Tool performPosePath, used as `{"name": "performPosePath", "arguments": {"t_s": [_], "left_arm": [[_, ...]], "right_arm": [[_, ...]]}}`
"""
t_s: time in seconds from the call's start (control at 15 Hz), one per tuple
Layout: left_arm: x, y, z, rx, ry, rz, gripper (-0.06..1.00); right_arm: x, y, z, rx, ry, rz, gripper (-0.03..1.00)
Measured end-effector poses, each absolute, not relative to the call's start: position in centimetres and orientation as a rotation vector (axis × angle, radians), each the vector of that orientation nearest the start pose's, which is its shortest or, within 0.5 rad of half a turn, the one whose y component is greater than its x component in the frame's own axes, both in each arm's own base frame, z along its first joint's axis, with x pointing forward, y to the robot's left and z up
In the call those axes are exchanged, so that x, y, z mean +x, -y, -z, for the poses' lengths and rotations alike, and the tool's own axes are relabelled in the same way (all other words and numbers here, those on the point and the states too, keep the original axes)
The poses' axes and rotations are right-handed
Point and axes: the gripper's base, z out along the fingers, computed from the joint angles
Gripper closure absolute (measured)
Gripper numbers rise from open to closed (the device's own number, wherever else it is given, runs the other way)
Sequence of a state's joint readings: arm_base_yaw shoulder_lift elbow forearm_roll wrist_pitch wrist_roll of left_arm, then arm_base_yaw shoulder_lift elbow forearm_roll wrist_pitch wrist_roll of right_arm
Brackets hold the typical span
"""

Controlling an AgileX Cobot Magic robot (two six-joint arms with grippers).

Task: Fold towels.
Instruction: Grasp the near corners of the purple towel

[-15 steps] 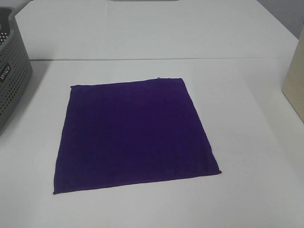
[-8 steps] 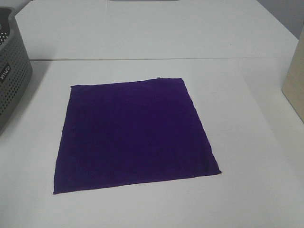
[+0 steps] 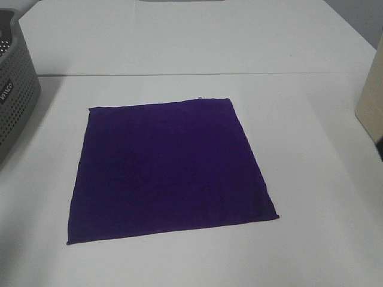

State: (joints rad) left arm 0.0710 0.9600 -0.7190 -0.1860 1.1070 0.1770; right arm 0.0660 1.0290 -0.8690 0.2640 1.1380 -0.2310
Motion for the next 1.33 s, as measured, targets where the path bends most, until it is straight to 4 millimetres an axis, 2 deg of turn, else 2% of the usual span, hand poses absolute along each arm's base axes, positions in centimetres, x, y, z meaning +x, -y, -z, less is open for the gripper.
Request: {"name": "performPosePath", "arguments": {"t_s": [0.07, 0.2, 0.33, 0.4, 0.53, 0.67, 0.8, 1.13, 1.33], "left_arm": [[15.4, 0.5, -27.3, 0.070, -2.787, 0.215, 0.04], [16.4, 1.1, -26.4, 0.130, -2.794, 0.305, 0.04], [17.9, 1.7, -23.9, 0.109, -2.824, 0.432, 0.04], [18.5, 1.8, -22.2, 0.098, -2.852, 0.477, 0.04], [19.5, 1.8, -19.6, 0.094, -2.902, 0.502, 0.04], [20.4, 1.7, -17.7, 0.079, -2.921, 0.498, 0.04], [21.3, 2.0, -16.3, 0.077, -2.915, 0.557, 0.04], [23.0, 2.6, -13.0, 0.040, -2.901, 0.699, 0.04], [23.7, 3.1, -10.9, -0.006, -2.894, 0.802, 0.04]], "right_arm": [[19.2, -3.9, -30.2, -0.342, -2.726, -0.380, 0.22], [23.1, -4.7, -27.7, -0.412, -2.785, -0.481, 0.22], [25.7, -5.0, -24.8, -0.435, -2.839, -0.550, 0.22], [26.9, -4.4, -23.2, -0.387, -2.862, -0.604, 0.22], [28.7, -1.9, -20.8, -0.272, -2.847, -0.757, 0.22], [29.8, -1.0, -18.8, -0.278, -2.826, -0.943, 0.22], [31.0, -0.8, -16.3, -0.302, -2.868, -1.038, 0.22], [32.3, 0.0, -13.6, -0.303, -2.922, -0.938, 0.22], [32.3, -0.1, -11.7, -0.285, -2.968, -0.973, 0.22]]}}
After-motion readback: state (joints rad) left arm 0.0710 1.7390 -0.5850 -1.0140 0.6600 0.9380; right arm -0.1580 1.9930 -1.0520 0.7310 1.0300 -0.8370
